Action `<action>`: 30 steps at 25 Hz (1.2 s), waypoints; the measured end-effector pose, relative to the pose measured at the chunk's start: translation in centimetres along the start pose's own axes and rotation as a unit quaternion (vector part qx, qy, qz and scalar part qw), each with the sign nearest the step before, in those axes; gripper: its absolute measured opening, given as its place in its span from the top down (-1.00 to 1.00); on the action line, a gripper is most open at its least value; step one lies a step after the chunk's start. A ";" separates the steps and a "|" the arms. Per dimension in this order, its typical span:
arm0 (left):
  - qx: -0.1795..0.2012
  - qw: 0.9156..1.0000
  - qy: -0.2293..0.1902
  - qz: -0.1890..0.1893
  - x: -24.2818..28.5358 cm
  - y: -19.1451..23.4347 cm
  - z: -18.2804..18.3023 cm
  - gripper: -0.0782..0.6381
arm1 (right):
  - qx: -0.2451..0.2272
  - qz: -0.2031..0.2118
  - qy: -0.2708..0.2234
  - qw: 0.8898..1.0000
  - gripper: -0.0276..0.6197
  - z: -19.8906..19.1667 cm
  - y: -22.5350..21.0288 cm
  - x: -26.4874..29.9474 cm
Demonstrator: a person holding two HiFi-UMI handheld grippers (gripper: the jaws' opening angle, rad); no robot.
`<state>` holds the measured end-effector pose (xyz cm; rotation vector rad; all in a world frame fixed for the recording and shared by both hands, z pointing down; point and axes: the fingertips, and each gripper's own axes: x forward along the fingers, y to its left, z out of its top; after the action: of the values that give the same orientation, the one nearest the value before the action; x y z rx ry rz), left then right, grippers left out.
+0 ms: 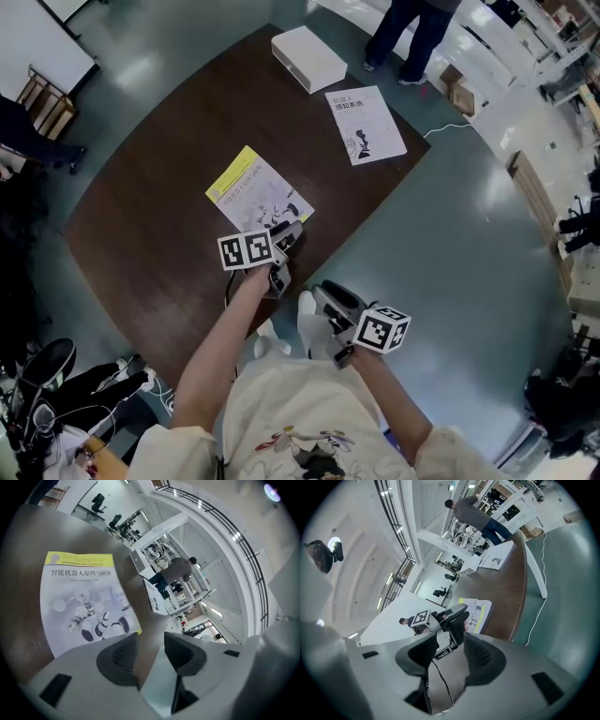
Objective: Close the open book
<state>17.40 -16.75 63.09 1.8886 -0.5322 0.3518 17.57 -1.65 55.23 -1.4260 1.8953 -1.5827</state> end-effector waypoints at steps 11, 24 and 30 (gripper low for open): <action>0.058 0.998 -0.002 -0.011 -5.1 -2.1 -2.6 0.34 | -0.084 -0.014 0.007 0.996 0.37 -0.3 1.1 0.9; 0.171 0.981 -0.071 0.062 -18.5 -5.1 -6.7 0.72 | -0.262 0.001 0.034 0.965 0.60 -1.5 7.1 4.1; 0.236 0.954 -0.125 0.133 -25.5 -7.9 -6.6 0.76 | -0.335 0.025 0.004 0.942 0.84 -3.2 13.7 3.3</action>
<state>-0.27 -3.16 46.97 2.3454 -0.9447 0.4472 6.97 -3.79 45.69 -1.5758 2.5971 -0.9383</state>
